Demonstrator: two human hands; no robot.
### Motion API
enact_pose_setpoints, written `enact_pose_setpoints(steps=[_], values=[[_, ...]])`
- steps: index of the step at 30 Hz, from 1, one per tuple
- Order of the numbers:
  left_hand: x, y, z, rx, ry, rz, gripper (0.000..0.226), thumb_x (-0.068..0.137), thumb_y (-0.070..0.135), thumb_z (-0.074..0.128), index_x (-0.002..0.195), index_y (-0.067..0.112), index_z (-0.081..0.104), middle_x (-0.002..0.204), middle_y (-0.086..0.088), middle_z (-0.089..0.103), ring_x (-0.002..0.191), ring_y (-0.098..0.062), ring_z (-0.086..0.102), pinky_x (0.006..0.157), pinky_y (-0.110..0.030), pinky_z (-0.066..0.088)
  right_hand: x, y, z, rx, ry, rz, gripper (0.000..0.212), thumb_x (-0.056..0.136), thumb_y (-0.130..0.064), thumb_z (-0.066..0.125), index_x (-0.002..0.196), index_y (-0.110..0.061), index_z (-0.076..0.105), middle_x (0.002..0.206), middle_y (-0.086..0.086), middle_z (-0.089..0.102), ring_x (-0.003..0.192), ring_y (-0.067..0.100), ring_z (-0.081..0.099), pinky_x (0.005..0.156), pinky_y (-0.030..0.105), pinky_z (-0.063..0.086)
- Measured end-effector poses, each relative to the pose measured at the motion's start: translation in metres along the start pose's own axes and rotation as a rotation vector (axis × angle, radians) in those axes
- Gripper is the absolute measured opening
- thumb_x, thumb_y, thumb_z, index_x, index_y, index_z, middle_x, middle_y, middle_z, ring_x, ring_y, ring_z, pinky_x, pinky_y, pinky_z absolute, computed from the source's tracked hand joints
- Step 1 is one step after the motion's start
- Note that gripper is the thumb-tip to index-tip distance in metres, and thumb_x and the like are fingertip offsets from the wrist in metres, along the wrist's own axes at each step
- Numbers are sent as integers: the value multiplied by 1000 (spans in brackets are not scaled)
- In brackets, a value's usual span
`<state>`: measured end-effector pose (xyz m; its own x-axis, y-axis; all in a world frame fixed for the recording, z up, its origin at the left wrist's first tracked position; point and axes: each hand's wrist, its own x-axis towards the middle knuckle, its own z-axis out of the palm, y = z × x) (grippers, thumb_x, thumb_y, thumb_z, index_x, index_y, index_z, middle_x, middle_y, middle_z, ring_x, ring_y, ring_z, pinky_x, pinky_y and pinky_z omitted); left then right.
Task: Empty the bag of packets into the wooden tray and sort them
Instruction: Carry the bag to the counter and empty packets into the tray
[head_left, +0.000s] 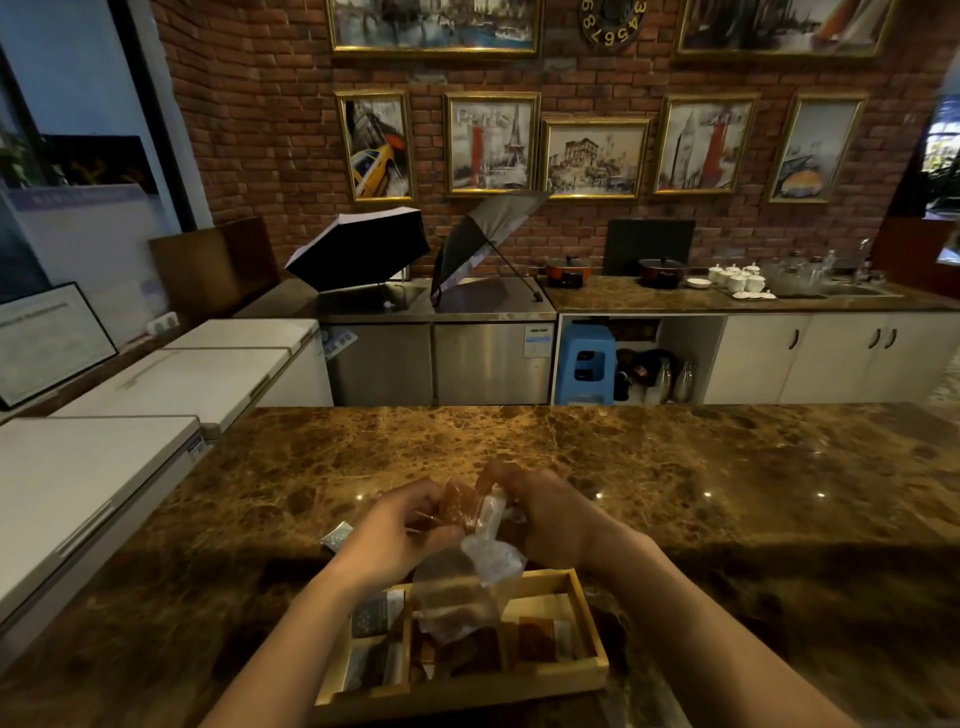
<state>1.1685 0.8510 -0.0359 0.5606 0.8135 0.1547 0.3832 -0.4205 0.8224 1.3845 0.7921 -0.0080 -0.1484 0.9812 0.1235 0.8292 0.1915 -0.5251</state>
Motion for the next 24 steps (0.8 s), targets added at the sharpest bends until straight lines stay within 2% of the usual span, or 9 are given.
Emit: enact_pose_setpoints(steps=[3,7,13,16,19,24], values=[[0,3,-2,8,14,41,16,85,21,78,99,25,70,100,11,75,96,-6,70,90,-37,57,1,-2,-3,-15,19,-15,44,82,-19,77,117,-35,55,104,-2,72,93,16,68,81,43,60],[0,4,-2,48,5,31,15,84,24,77,96,29,69,98,13,75,94,-6,70,90,-42,57,3,-2,3,-40,5,19,46,81,-25,78,113,-46,53,105,-5,69,94,15,68,82,43,61],[-2,4,1,61,45,31,17,86,17,76,90,31,67,93,13,76,90,-4,71,88,-43,58,4,-1,9,-90,17,12,47,81,-35,76,117,-50,51,106,-6,66,94,16,65,81,43,61],[1,7,-1,99,97,51,16,86,20,75,90,31,65,91,13,76,89,-3,70,85,-43,58,3,-5,4,-90,59,2,46,84,-31,75,120,-47,50,106,-4,70,96,17,66,82,43,60],[0,7,0,127,79,66,17,87,18,74,91,31,64,92,13,75,90,-4,70,85,-44,58,-1,-8,6,-72,40,13,49,85,-28,75,122,-46,50,112,-1,69,100,19,66,84,45,60],[0,8,4,122,101,36,16,87,19,74,92,30,64,92,12,75,89,-4,70,85,-45,57,-5,-8,6,-59,64,1,47,87,-21,72,118,-48,49,105,-2,70,92,17,68,78,45,61]])
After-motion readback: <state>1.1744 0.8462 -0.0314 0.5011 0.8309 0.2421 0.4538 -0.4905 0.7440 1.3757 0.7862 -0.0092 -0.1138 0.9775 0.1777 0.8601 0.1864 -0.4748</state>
